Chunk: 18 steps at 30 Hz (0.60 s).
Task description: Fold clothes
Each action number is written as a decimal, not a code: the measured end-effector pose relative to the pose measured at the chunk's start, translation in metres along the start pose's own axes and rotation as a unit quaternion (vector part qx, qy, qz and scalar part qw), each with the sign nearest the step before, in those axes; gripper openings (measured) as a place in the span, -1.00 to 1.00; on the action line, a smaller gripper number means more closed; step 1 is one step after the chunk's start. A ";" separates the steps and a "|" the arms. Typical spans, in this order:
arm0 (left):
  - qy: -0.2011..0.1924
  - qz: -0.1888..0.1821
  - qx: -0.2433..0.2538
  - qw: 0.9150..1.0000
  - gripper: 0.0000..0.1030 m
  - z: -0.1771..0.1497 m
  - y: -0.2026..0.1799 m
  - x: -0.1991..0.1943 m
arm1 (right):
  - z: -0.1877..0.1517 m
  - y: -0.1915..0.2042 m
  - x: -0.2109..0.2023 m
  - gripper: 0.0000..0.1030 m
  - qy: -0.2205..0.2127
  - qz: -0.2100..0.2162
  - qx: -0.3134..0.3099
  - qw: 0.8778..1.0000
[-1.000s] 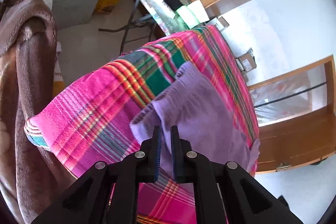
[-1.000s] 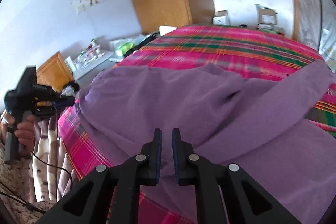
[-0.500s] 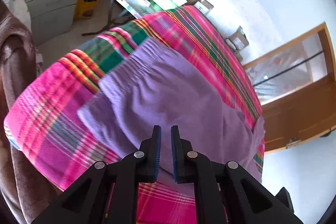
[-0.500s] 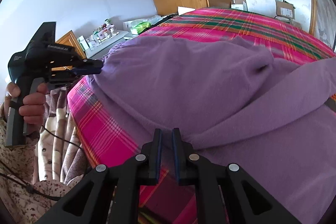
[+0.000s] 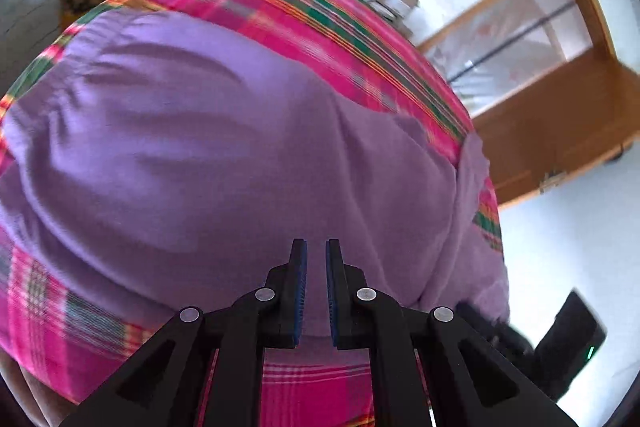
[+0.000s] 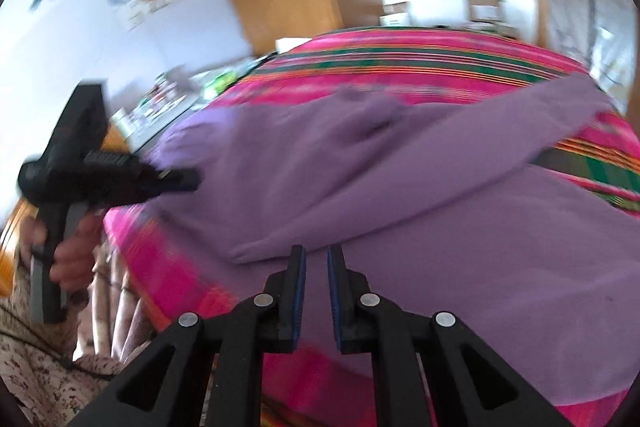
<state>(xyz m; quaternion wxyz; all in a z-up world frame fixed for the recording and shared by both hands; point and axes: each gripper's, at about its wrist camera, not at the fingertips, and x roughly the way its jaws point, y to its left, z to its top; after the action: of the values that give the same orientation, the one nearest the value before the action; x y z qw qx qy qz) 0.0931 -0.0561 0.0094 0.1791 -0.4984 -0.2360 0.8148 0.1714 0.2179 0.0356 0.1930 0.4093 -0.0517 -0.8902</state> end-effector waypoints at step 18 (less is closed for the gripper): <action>0.048 -0.055 0.138 0.988 -0.57 -0.009 -0.054 0.031 | 0.077 -0.111 0.021 -0.39 -0.038 -0.106 0.120 0.986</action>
<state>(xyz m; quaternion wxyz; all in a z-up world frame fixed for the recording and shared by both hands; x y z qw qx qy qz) 0.0909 0.0067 0.0135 0.3019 -0.4934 -0.1391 0.8038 0.0679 0.3064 0.0436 0.0451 0.3983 -0.1218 -0.9080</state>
